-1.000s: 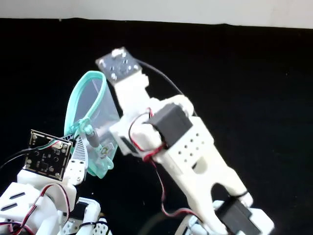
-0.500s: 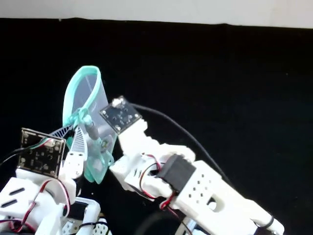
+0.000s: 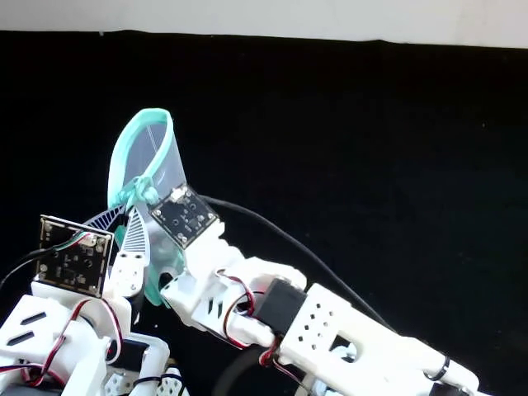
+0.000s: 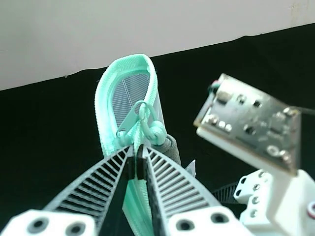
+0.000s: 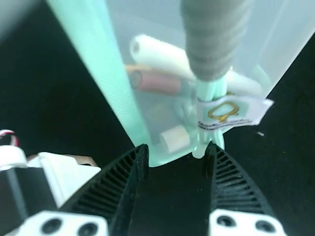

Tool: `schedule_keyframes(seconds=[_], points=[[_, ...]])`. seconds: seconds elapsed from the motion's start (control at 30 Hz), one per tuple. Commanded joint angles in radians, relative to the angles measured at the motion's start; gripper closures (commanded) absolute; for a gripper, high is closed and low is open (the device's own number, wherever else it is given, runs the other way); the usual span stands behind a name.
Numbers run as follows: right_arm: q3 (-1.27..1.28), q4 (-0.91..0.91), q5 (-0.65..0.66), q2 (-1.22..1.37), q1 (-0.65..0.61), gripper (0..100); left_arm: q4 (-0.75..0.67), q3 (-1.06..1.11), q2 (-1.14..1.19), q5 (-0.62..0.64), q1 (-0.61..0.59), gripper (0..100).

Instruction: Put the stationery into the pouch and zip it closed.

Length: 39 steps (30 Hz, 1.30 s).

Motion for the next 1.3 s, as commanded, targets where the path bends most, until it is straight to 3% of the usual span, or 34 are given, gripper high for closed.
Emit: schedule_keyframes(seconds=[0.0,0.37,0.83,1.03,1.27], points=[[0.044,-0.105,-0.011,-0.028,0.038,80.8,-0.015,0.004,0.005,0.012,0.004,99],[0.065,-0.174,-0.005,-0.027,0.134,80.8,-0.015,0.004,0.005,0.012,0.004,99],[0.111,-0.332,-0.002,-0.013,0.139,81.6,-0.011,0.004,0.001,0.012,0.002,99],[0.119,-0.364,-0.002,0.038,0.14,99.8,-0.008,0.004,-0.001,0.012,0.002,99],[0.113,-0.309,0.037,0.038,0.168,99.2,-0.008,0.007,-0.001,0.012,0.002,99]])
